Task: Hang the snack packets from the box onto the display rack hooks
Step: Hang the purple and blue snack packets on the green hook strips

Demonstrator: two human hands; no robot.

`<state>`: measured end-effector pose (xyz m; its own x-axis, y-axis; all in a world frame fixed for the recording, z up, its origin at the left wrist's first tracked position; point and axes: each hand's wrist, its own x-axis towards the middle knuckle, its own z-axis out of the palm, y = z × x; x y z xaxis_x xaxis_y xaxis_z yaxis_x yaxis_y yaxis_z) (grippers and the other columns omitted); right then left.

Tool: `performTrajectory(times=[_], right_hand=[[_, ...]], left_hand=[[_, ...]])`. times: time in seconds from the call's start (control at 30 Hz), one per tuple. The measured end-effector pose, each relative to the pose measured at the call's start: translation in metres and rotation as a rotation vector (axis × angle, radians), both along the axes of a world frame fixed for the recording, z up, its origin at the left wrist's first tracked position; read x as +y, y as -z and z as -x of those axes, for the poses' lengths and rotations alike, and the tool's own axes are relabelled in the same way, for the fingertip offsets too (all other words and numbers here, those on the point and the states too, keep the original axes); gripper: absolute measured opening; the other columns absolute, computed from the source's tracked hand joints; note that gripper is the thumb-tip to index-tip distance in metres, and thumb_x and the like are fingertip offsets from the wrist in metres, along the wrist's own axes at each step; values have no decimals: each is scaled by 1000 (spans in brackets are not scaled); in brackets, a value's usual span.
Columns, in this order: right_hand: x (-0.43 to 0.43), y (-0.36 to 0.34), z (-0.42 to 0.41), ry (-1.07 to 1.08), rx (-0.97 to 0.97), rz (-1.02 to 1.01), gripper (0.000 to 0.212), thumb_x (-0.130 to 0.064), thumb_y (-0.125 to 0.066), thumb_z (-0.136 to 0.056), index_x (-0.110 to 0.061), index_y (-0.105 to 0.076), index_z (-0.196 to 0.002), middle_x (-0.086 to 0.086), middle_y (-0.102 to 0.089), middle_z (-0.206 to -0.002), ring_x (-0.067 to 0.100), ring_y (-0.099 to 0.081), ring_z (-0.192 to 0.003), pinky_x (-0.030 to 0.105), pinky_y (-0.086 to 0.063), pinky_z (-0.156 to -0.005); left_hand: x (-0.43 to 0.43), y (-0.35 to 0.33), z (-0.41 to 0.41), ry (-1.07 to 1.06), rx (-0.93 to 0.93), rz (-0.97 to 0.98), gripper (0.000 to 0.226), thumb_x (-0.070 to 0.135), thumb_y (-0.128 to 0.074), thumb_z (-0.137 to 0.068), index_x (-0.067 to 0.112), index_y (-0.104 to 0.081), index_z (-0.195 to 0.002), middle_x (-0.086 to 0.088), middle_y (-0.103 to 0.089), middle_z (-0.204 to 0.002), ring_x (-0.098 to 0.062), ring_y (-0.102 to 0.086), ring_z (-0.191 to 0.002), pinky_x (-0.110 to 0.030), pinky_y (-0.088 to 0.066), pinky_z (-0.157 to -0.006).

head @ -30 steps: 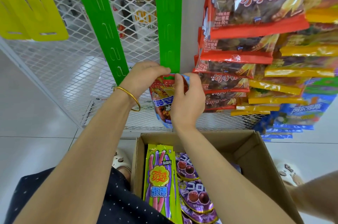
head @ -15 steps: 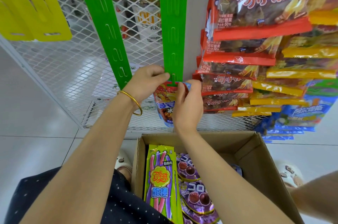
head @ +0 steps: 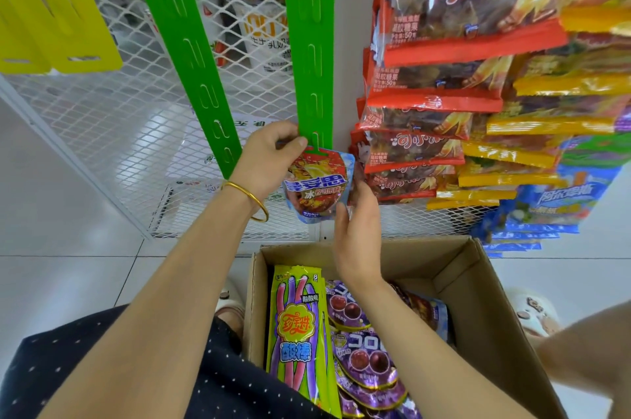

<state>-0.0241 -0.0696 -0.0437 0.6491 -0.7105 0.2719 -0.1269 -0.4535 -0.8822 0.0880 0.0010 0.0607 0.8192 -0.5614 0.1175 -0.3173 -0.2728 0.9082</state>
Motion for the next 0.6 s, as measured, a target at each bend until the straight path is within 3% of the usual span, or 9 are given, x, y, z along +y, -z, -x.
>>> performTrajectory(times=[0.13,0.2,0.27,0.4,0.5,0.6], right_hand=[[-10,26,37,-28,120,55,40,-11,-46,-95,-9,-39,-135,3,-48,-124,15,-47,-116,25,-38,-95],[-20,42,58,-25,178,72,38,-12,-47,-95,-6,-42,-132,8,-50,-123,19,-50,-114,23,-37,-93],[-37,57,79,1,256,56,34,-11,-48,-95,-5,-45,-128,10,-51,-119,21,-53,-108,24,-39,-89],[-79,97,121,141,496,-25,28,-7,-47,-93,-4,-52,-121,15,-52,-117,29,-54,-107,34,-39,-92],[-99,126,150,282,689,-164,27,-4,-48,-89,-3,-54,-116,19,-54,-117,35,-53,-108,37,-40,-89],[-102,149,163,272,843,-341,27,-8,-50,-90,0,-52,-116,23,-56,-120,37,-53,-111,37,-42,-86]], left_hand=[[7,9,11,-136,-34,-44,44,12,-64,-85,7,-49,-126,-7,-52,-119,-17,-50,-111,-18,-42,-91],[15,18,20,-302,-68,-56,60,25,-72,-73,4,-47,-124,-13,-48,-124,-25,-47,-117,-36,-41,-100],[21,30,35,-409,-58,-75,68,31,-71,-60,4,-45,-117,-14,-47,-118,-29,-47,-113,-45,-41,-97],[16,69,75,-282,204,-275,53,20,-74,-65,18,-35,-102,-15,-44,-119,-31,-48,-111,-45,-44,-95],[0,99,97,-67,274,-418,46,17,-69,-70,21,-37,-102,-15,-43,-122,-31,-51,-108,-41,-45,-93],[-15,113,107,49,286,-483,36,12,-63,-80,20,-42,-108,-12,-38,-127,-25,-51,-105,-28,-41,-82]])
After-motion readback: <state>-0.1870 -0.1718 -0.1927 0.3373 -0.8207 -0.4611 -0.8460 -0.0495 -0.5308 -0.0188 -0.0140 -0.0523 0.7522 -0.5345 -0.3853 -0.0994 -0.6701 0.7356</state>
